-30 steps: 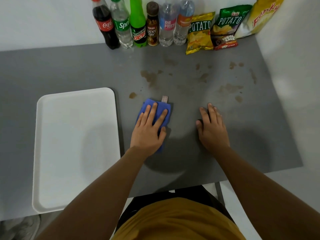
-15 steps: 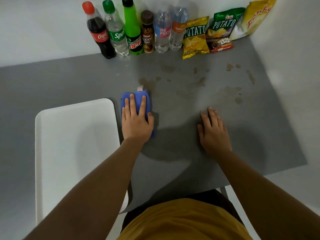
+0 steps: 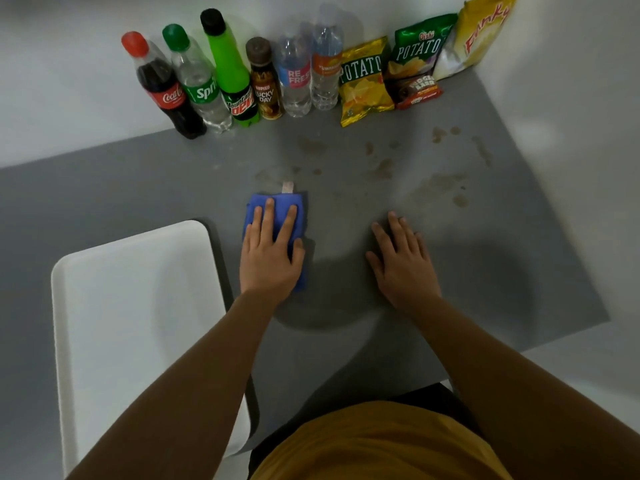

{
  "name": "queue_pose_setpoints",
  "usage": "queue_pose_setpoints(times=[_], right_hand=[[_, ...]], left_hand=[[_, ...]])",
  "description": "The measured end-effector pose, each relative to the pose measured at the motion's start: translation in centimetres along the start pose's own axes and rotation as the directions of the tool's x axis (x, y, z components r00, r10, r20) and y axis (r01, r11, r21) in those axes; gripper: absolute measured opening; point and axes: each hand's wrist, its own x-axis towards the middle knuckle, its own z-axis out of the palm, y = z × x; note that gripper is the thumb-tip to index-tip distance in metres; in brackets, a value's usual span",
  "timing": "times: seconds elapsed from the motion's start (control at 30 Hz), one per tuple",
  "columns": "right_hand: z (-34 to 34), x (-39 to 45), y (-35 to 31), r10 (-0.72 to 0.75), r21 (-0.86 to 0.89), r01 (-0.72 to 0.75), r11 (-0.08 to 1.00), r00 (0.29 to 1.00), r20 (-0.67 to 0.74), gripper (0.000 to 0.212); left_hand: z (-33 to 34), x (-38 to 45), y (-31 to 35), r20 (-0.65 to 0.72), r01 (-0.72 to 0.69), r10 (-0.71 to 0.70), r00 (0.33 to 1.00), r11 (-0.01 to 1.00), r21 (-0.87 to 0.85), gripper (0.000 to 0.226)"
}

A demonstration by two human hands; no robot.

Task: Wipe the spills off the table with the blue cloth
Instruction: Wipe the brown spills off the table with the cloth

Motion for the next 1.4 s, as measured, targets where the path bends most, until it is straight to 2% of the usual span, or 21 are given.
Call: queue_pose_setpoints(times=[0.13,0.3,0.53,0.63,0.77,0.9,1.07,1.27,1.4], right_hand=[[0.0,-0.1,0.1,0.003,0.009,-0.003,1.0,1.0,0.009,0.06],[0.5,0.0,-0.1,0.014,0.012,-0.014,1.0,1.0,-0.003,0.06],[0.9,0.1,0.2,0.007,-0.013,-0.007,1.0,0.999,-0.031,0.061],[1.0,0.1,0.3,0.0,-0.011,-0.001,1.0,0.999,-0.044,0.061],[1.1,0.0,0.2,-0.012,-0.003,0.011,1.0,0.997,-0.073,0.06],[1.1,0.0,0.3,-0.018,-0.01,0.017,1.0,0.995,-0.096,0.059],[1.1,0.0,0.4,-0.023,-0.015,0.022,1.0,0.994,-0.104,0.058],[1.3,-0.1,0.5,-0.026,0.003,0.026,1.0,0.991,-0.133,0.059],[1.4,0.0,0.7,-0.044,-0.015,0.042,0.999,0.99,-0.136,0.06]], left_hand=[[0.0,-0.6,-0.4,-0.015,0.078,-0.078,0.997,0.997,0.013,0.064],[-0.9,2.8,-1.6,-0.072,0.132,-0.131,0.989,0.991,0.001,0.062],[-1.7,10.3,-2.2,-0.001,0.141,-0.141,0.99,0.989,0.043,0.064],[-1.2,10.9,-0.4,0.021,0.089,-0.09,0.996,0.995,0.044,0.065],[-0.6,9.0,1.8,0.062,-0.089,0.085,0.994,0.993,0.074,0.064],[-0.4,5.9,0.8,0.025,-0.185,0.184,0.983,0.982,0.039,0.062],[-0.8,5.4,-0.9,-0.055,0.018,-0.017,0.998,1.0,0.008,0.062],[-1.8,9.2,-2.3,-0.069,0.229,-0.229,0.971,0.973,-0.013,0.063],[-2.5,12.7,-2.9,-0.04,0.267,-0.266,0.963,0.964,0.013,0.065]])
